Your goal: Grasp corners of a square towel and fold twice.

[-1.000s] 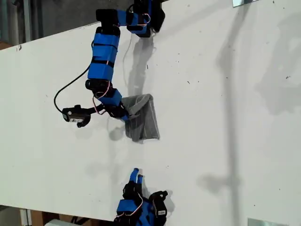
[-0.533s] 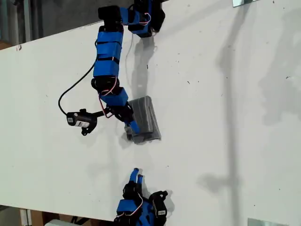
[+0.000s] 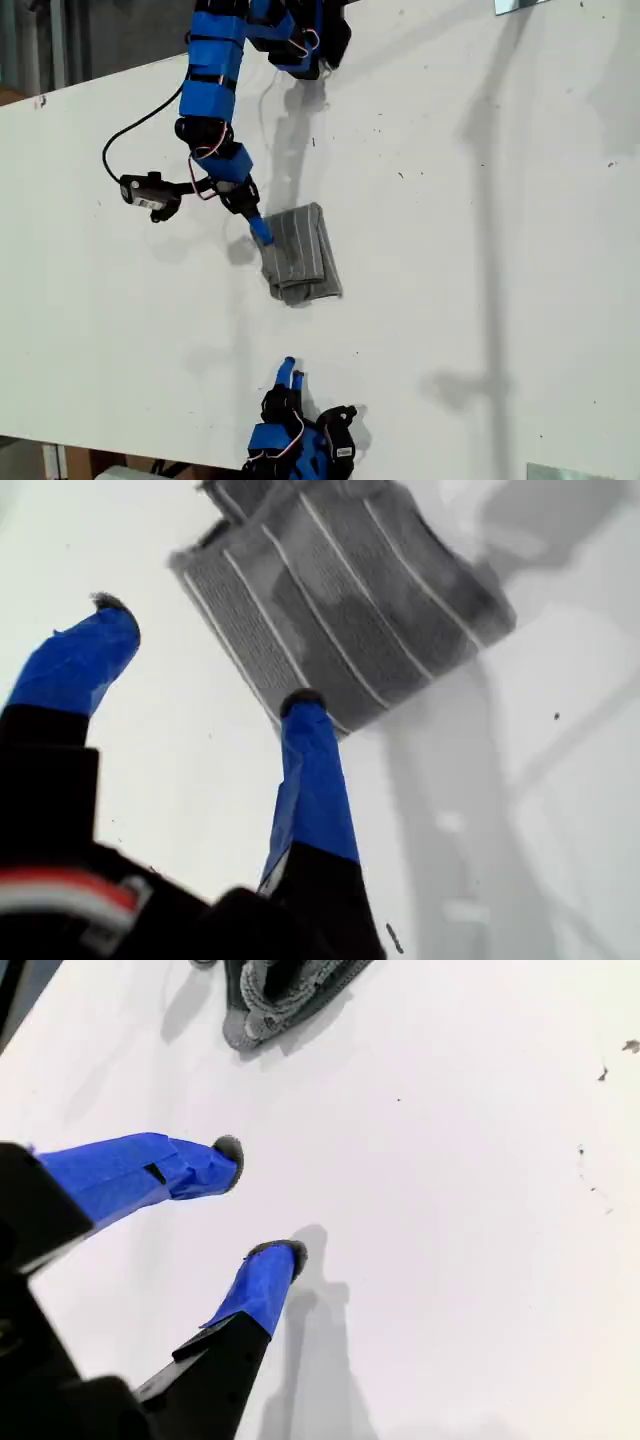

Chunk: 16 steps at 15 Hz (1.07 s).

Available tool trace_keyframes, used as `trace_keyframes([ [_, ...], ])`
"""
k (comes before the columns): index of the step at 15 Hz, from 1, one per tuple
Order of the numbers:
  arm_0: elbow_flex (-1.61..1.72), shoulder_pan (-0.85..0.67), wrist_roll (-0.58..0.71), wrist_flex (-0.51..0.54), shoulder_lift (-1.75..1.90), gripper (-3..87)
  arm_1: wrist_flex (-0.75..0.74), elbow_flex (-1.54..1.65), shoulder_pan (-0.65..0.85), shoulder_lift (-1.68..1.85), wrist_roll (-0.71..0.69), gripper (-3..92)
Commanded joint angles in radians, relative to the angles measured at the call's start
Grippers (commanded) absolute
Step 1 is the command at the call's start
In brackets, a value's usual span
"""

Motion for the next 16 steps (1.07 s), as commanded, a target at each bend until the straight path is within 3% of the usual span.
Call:
trace_keyframes([
  [1,0.008,-0.005,0.014,-0.020,0.002,17.0,-0.031,0.394,-0.057,0.531,0.121,31.9],
  [3,0.008,-0.002,0.012,-0.020,0.002,17.0,0.026,0.741,-0.146,1.034,0.270,31.6],
  [5,0.008,-0.002,0.012,-0.020,0.002,17.0,0.206,0.902,-0.224,1.419,0.351,30.9],
  [7,0.008,-0.002,0.012,-0.021,0.002,17.0,0.189,0.919,-0.272,1.410,0.374,31.5],
  [10,0.008,0.021,0.028,-0.021,0.008,17.0,0.348,0.971,-0.268,1.411,0.543,33.3],
  [12,0.006,0.084,0.029,-0.018,0.011,17.0,0.399,1.039,-0.288,1.413,0.772,29.1],
  [15,0.006,0.273,-0.012,-0.018,0.014,17.0,0.454,1.000,-0.333,1.413,0.726,26.7],
  [16,0.006,0.342,0.123,-0.018,0.014,17.0,0.456,0.999,-0.327,1.413,0.726,25.5],
])
